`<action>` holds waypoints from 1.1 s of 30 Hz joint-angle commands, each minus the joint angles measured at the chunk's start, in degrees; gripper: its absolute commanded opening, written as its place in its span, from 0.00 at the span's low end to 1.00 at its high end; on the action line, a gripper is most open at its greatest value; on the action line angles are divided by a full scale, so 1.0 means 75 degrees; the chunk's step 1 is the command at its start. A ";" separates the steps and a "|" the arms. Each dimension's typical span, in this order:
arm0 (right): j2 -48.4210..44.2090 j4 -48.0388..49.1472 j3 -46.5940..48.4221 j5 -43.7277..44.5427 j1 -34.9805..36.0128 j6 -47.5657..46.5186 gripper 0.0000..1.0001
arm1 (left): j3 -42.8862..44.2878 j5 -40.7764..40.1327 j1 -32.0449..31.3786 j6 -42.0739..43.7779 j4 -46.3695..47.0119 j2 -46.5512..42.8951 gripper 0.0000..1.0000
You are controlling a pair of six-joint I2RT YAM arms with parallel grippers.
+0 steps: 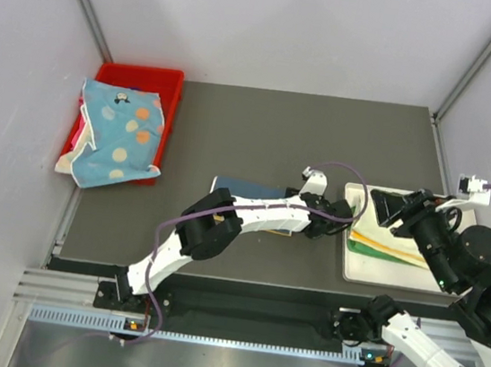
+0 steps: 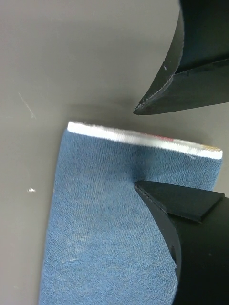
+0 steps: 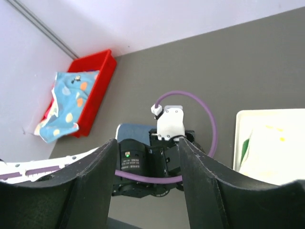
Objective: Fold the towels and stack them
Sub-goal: Neatly place the folded towel into the bin
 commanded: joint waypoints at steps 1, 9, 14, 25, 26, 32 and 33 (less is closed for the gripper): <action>-0.0072 -0.0478 0.0288 -0.0181 -0.0069 -0.0247 0.55 | 0.0310 -0.0556 0.0005 -0.0503 -0.0728 0.0198 0.63; -0.0084 -0.0561 0.0323 -0.0533 -0.0058 -0.0376 0.55 | 0.0356 -0.0767 -0.0042 -0.1054 -0.1349 0.0701 0.56; -0.0049 -0.0643 0.0440 -0.0662 -0.0058 -0.0434 0.55 | 0.0064 -0.0685 -0.0030 -0.1171 -0.1244 0.0761 0.39; -0.0013 -0.0842 0.0803 -0.0756 -0.0069 -0.0586 0.55 | -0.1238 0.1071 0.0052 0.0176 0.1169 -0.0855 0.00; -0.0013 -0.0854 0.0838 -0.0709 -0.0058 -0.0598 0.55 | -0.1075 0.1340 0.0006 0.0142 0.1240 -0.1030 0.00; 0.0033 -0.1053 0.1213 -0.0662 -0.0069 -0.0669 0.54 | -0.0827 0.2173 -0.0264 0.0107 0.2294 -0.1536 0.00; 0.0034 -0.1077 0.1260 -0.0662 -0.0046 -0.0680 0.54 | -0.0827 0.2395 -0.0276 0.0048 0.2678 -0.1641 0.00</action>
